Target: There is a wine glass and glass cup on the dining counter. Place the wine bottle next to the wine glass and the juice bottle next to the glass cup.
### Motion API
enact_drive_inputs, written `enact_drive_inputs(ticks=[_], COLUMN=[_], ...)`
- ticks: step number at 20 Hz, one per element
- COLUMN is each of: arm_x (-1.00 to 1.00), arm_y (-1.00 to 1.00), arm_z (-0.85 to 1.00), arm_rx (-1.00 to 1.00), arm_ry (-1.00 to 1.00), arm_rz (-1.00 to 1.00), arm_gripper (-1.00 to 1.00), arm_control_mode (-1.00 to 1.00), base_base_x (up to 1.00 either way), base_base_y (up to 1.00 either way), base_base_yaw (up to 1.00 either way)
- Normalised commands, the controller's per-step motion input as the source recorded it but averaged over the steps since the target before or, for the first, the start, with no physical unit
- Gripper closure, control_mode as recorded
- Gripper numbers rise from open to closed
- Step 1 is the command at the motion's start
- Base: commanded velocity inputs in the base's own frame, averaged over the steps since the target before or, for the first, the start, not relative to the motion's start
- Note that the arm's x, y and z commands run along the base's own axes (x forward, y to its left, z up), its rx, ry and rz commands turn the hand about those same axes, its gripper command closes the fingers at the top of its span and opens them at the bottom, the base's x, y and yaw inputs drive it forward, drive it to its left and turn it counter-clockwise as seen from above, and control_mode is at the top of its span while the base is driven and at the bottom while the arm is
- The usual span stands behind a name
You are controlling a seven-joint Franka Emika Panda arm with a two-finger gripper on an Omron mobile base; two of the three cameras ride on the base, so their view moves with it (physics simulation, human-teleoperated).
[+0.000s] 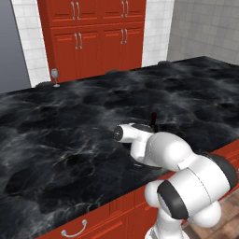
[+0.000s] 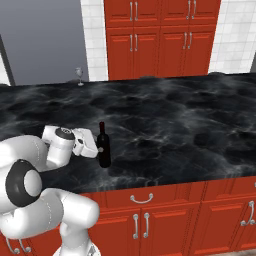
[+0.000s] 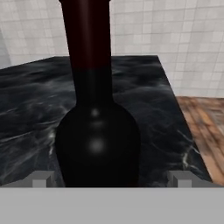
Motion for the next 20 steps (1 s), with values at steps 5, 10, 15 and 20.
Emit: enact_drive_inputs(ticks=[5,10,15,20], arm_x=[0.01,0.04,0.13,0.14], arm_y=[-0.04,-0.07,-0.04,-0.03], arm_z=[-0.04,-0.02,-0.02,-0.03], arm_rx=[0.0,0.0,0.0,0.0], arm_ry=[0.0,0.0,0.02,0.03], arm_rz=[0.02,0.01,0.01,0.02], arm_gripper=[-1.0,-1.0,-1.0,-1.0], arm_control_mode=[-1.0,-1.0,-1.0,-1.0], base_base_x=[0.0,0.0,0.0,0.0], base_base_y=[0.0,0.0,0.0,0.0], base_base_yaw=[0.0,0.0,0.0,0.0])
